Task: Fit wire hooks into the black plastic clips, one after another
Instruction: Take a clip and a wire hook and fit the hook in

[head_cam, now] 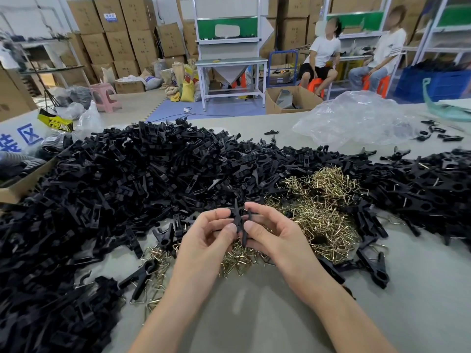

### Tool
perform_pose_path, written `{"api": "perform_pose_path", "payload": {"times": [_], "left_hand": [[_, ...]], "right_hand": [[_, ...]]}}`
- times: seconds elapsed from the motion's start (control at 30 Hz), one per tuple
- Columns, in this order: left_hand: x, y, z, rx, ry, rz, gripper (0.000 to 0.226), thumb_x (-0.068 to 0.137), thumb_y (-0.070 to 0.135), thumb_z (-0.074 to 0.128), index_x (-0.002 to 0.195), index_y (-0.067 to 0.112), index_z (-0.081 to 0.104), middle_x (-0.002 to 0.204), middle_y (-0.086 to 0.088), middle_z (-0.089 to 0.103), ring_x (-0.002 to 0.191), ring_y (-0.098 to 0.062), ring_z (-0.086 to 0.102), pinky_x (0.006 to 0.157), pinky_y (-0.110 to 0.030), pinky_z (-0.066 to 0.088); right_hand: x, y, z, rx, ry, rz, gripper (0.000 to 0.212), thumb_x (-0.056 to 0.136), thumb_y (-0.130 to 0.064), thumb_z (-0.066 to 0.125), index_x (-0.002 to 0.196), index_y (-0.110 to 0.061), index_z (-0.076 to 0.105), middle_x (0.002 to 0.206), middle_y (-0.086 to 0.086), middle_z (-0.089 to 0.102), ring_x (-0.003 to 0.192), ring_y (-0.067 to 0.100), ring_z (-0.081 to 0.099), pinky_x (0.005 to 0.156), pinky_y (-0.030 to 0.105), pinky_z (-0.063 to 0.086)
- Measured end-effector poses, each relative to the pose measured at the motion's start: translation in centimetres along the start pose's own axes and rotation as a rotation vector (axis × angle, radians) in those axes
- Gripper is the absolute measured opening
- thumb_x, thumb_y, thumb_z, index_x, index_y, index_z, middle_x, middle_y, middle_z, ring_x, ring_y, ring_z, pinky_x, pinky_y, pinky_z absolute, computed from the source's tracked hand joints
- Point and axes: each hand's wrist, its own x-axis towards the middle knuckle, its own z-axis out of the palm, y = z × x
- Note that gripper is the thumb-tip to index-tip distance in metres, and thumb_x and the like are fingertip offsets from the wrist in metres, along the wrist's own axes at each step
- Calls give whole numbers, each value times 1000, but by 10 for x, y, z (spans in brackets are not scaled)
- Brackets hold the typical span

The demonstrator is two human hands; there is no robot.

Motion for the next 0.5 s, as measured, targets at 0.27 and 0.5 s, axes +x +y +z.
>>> {"api": "perform_pose_path", "payload": {"times": [0.27,0.5], "left_hand": [[-2,2,0,42,-2,19,17,93,7,66,104,19,71,88,4,75,79,-2,67,76,-16,54],[-4,6,0,81,-3,40,17,93,6,65,101,20,71,75,13,72,67,3,62,68,-10,49]], "right_hand": [[-1,0,-1,-24,-2,-31,34,93,-4,68,115,-29,73,107,3,77,99,22,74,83,30,60],[0,1,-1,-28,7,-32,34,93,-5,68,113,-31,75,106,3,77,100,23,74,83,29,60]]}}
